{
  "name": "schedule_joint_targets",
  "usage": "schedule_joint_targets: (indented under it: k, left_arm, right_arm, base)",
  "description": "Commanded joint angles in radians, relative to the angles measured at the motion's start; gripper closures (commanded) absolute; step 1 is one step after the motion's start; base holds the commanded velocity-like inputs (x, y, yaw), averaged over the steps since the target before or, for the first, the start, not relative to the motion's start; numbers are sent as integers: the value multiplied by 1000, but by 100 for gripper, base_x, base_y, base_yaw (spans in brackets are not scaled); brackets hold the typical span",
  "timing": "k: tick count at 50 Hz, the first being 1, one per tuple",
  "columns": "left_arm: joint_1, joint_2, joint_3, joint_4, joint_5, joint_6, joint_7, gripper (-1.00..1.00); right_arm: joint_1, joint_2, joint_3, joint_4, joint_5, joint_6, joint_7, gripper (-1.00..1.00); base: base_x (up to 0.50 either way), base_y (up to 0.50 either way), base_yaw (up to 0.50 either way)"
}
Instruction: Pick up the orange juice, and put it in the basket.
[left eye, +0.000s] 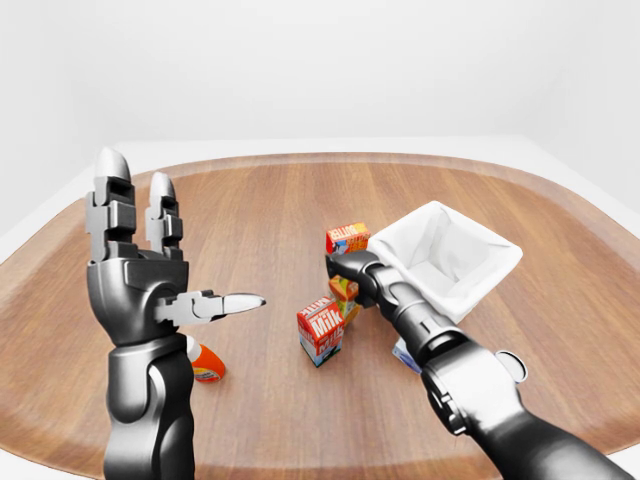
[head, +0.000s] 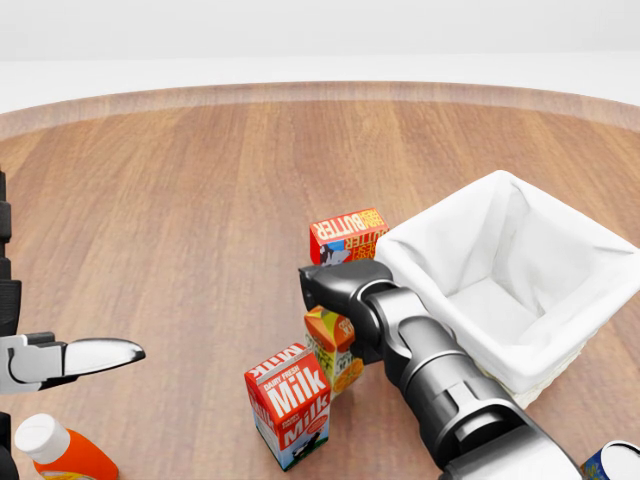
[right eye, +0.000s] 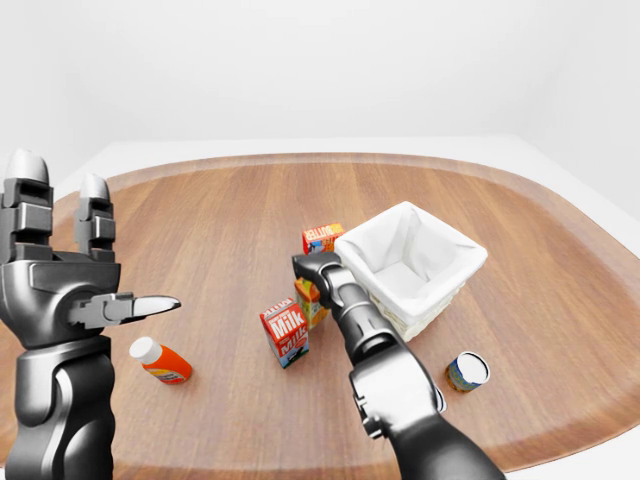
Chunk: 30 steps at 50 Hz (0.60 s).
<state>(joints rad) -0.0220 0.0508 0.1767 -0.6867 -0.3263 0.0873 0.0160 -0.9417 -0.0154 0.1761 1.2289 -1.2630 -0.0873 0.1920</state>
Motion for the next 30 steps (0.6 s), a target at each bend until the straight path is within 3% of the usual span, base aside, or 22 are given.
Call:
schedule_joint_targets:
  k: [1, 21, 30]
  left_arm:
    - [1, -1, 0, -5, 0, 0, 2, -100]
    - [-1, 0, 1, -3, -1, 0, 2, -100]
    - [-1, 0, 1, -3, -2, 0, 2, -100]
  right_arm:
    - [-14, -5, -11, -42, -26, 0, -4, 100]
    - [-21, -15, -20, -130, -40, 0, 87, 100]
    - [-14, -28, -32, -231, -35, 0, 179, 100]
  base:
    - [0, 0, 0]
    - [0, 0, 0]
    - [0, 0, 0]
